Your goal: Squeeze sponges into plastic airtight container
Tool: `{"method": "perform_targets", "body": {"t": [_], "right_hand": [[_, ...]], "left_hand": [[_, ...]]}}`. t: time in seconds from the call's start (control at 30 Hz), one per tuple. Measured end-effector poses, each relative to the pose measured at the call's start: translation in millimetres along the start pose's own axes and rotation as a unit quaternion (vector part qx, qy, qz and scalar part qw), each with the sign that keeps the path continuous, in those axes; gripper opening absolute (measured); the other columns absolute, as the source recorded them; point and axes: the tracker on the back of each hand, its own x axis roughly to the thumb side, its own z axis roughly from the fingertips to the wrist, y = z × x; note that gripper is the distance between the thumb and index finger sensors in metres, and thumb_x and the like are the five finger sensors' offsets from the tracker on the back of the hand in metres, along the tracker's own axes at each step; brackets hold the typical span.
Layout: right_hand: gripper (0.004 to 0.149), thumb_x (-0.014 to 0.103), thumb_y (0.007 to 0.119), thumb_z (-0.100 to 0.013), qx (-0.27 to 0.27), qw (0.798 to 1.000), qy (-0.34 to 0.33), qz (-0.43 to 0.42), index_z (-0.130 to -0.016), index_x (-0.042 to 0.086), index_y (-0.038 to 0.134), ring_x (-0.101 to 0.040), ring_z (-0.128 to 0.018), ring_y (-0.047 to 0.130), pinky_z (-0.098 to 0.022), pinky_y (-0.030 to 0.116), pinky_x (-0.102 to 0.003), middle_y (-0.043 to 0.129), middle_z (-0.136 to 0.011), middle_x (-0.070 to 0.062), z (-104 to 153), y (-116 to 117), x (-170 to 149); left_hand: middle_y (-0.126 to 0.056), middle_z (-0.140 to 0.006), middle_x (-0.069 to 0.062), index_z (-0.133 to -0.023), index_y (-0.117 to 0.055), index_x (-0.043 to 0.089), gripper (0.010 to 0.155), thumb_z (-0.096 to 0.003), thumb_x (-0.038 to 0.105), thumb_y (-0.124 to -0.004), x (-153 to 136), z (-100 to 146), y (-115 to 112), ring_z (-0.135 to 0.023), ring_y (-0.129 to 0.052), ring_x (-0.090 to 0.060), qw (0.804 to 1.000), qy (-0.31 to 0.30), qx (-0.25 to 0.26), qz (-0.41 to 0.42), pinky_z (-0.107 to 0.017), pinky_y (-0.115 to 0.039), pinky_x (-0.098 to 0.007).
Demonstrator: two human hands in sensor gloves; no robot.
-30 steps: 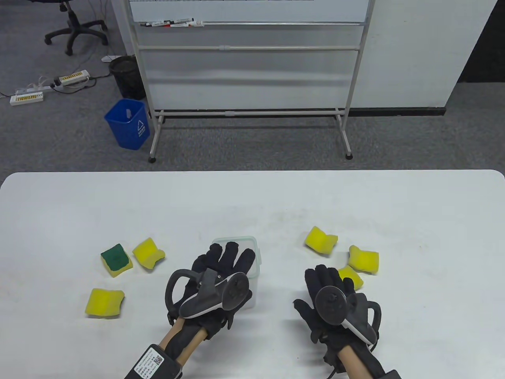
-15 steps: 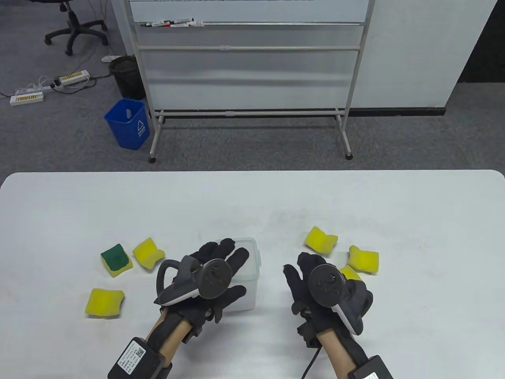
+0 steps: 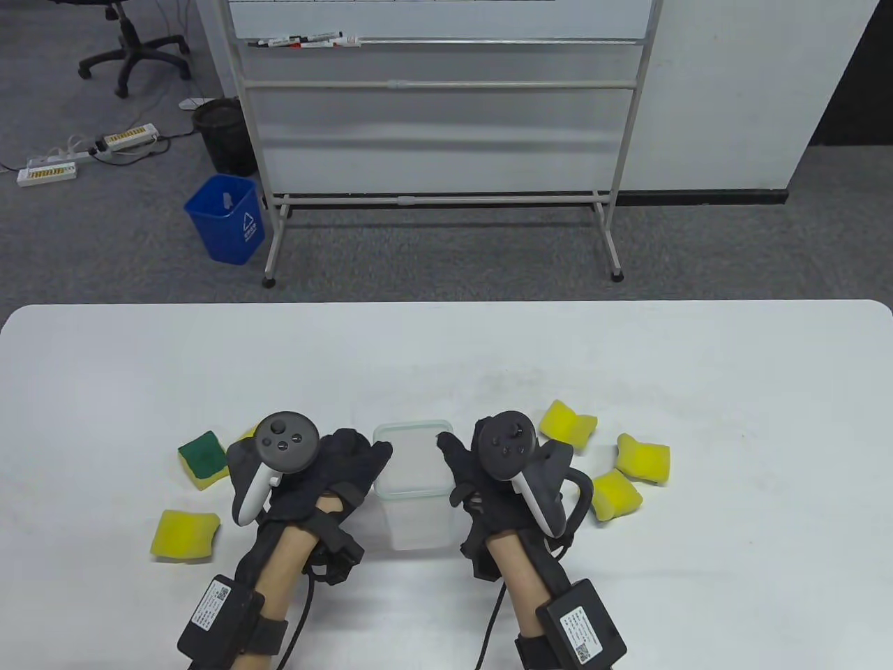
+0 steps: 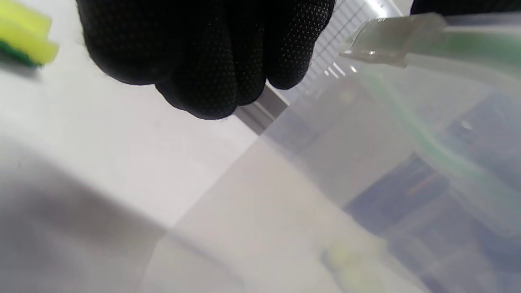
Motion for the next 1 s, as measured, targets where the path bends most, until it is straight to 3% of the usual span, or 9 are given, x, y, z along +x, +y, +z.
{"method": "perform_targets", "body": {"t": [0.07,0.13,0.23,0.47,0.73,0.8,0.9,0.97,1.0], "right_hand": [[0.071,0.072,0.075,-0.042,0.066,0.997,-0.017,-0.024,-0.09,0.02,0.083,-0.026,-0.07,0.096,-0.062,0.074,-0.049,0.093,-0.085,-0.006,-8.1,6.7,-6.1],[0.072,0.068,0.082,-0.041,0.074,0.993,-0.01,-0.086,-0.09,0.016,0.085,-0.031,-0.07,0.096,-0.061,0.073,-0.052,0.093,-0.085,-0.01,-13.1,9.4,-11.8],[0.073,0.073,0.076,-0.042,0.148,0.981,-0.018,-0.123,-0.089,0.018,0.085,-0.028,-0.068,0.097,-0.06,0.074,-0.05,0.094,-0.084,-0.008,-21.5,19.9,-22.6],[0.066,0.07,0.082,-0.04,0.201,0.943,-0.01,-0.266,-0.074,0.013,0.09,-0.021,-0.046,0.098,-0.05,0.08,-0.046,0.098,-0.062,-0.009,-33.3,37.6,-41.6],[0.058,0.064,0.094,-0.034,0.195,0.907,0.019,-0.374,-0.061,0.013,0.095,-0.019,-0.034,0.098,-0.044,0.082,-0.044,0.1,-0.049,-0.008,-37.3,50.0,-54.0],[0.044,0.061,0.094,-0.036,0.197,0.896,0.009,-0.398,-0.051,0.02,0.096,-0.016,-0.031,0.098,-0.043,0.084,-0.042,0.101,-0.044,-0.001,-37.4,50.0,-54.2],[0.044,0.059,0.094,-0.037,0.166,0.915,0.0,-0.368,-0.049,0.017,0.096,-0.018,-0.029,0.098,-0.042,0.083,-0.044,0.101,-0.042,-0.003,-34.2,44.6,-49.8],[0.044,0.059,0.092,-0.038,0.154,0.926,-0.009,-0.345,-0.05,0.016,0.096,-0.018,-0.029,0.099,-0.042,0.084,-0.043,0.102,-0.042,-0.003,-32.0,40.5,-46.3],[0.044,0.058,0.092,-0.038,0.153,0.928,-0.004,-0.34,-0.05,0.016,0.096,-0.018,-0.03,0.099,-0.042,0.084,-0.043,0.102,-0.042,-0.003,-30.6,39.4,-46.0]], "left_hand": [[-0.092,-0.078,-0.012,-0.085,-0.079,0.017,0.069,-0.044,0.072,-0.069,-4.2,-3.2,-2.8,-0.055,-0.099,-0.027,1.0,-0.002,-0.007,0.026,-0.035,-0.09,-0.036],[-0.096,-0.07,-0.01,-0.08,-0.083,0.018,0.07,-0.0439,0.076,-0.066,-9.4,-6.1,-6.2,-0.048,-0.101,-0.025,0.999,0.0,-0.019,0.033,-0.03,-0.091,-0.034],[-0.098,-0.062,-0.011,-0.075,-0.085,0.014,0.07,-0.0442,0.075,-0.066,-10.0,-7.7,-8.8,-0.041,-0.101,-0.024,0.998,-0.007,-0.021,0.056,-0.025,-0.09,-0.034],[-0.1,-0.049,-0.008,-0.066,-0.089,0.012,0.064,-0.0441,0.069,-0.07,-8.9,-7.8,-7.3,-0.03,-0.102,-0.018,0.997,-0.014,-0.002,0.075,-0.018,-0.091,-0.031],[-0.101,-0.044,-0.007,-0.063,-0.091,0.012,0.061,-0.0426,0.068,-0.076,-14.6,-10.9,-8.2,-0.025,-0.102,-0.015,0.993,-0.003,-0.015,0.115,-0.016,-0.092,-0.03],[-0.102,-0.043,-0.007,-0.062,-0.091,0.012,0.061,-0.0422,0.068,-0.077,-15.5,-11.4,-8.9,-0.024,-0.102,-0.015,0.992,-0.002,-0.012,0.122,-0.015,-0.092,-0.03],[-0.102,-0.041,-0.006,-0.06,-0.092,0.013,0.061,-0.0404,0.07,-0.08,-18.8,-12.8,-9.3,-0.022,-0.102,-0.014,0.991,-0.003,-0.007,0.132,-0.014,-0.092,-0.029],[-0.103,-0.033,0.001,-0.049,-0.094,0.021,0.043,-0.04,0.063,-0.089,-20.5,-9.5,-8.1,-0.018,-0.102,-0.012,0.982,-0.033,0.031,0.182,-0.013,-0.093,-0.031],[-0.103,-0.03,0.0,-0.046,-0.095,0.019,0.043,-0.037,0.062,-0.09,-17.8,-9.1,-6.2,-0.015,-0.102,-0.013,0.984,0.002,0.043,0.171,-0.012,-0.093,-0.032]]}}
